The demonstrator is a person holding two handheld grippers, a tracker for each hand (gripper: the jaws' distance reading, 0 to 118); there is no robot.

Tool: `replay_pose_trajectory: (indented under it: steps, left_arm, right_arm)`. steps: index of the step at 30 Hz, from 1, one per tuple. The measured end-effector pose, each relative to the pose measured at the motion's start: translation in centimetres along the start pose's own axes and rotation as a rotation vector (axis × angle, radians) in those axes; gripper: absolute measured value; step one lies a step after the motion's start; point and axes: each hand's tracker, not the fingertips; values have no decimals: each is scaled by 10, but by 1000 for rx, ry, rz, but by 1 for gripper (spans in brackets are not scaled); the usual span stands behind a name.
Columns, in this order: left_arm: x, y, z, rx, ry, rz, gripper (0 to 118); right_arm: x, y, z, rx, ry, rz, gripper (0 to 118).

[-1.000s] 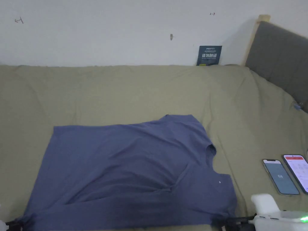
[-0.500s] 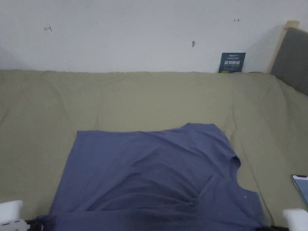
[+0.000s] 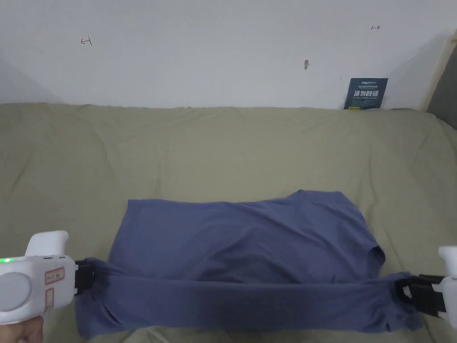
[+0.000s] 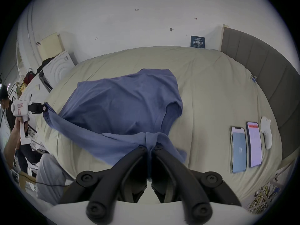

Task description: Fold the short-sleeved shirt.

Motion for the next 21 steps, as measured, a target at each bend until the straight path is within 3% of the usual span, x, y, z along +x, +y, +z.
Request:
replay_pose_trajectory:
  steps: [13,14,15,16,17,18,21]
  left_arm:
    - [11,37,-97,-90,40,1,0]
    - [12,36,-100,-98,36,-7,9]
    - [13,34,-101,-101,22,-3,39]
    - [13,31,-102,-91,32,0,91]
    - [12,29,-104,-98,34,4,118]
    - [12,23,-101,-37,28,-5,113]
    - [12,7,-90,-95,16,39,112]
  right_arm:
    - [14,60,-108,-164,-73,-3,5]
    - [15,59,-111,-179,-70,-28,18]
    - [17,56,-111,-175,-93,-62,50]
    - [18,53,-110,-161,-121,-87,90]
    - [20,49,-108,-148,-118,-103,118]
    - [21,45,-102,-131,-113,-115,118]
    - [28,26,-79,-85,-114,-147,118]
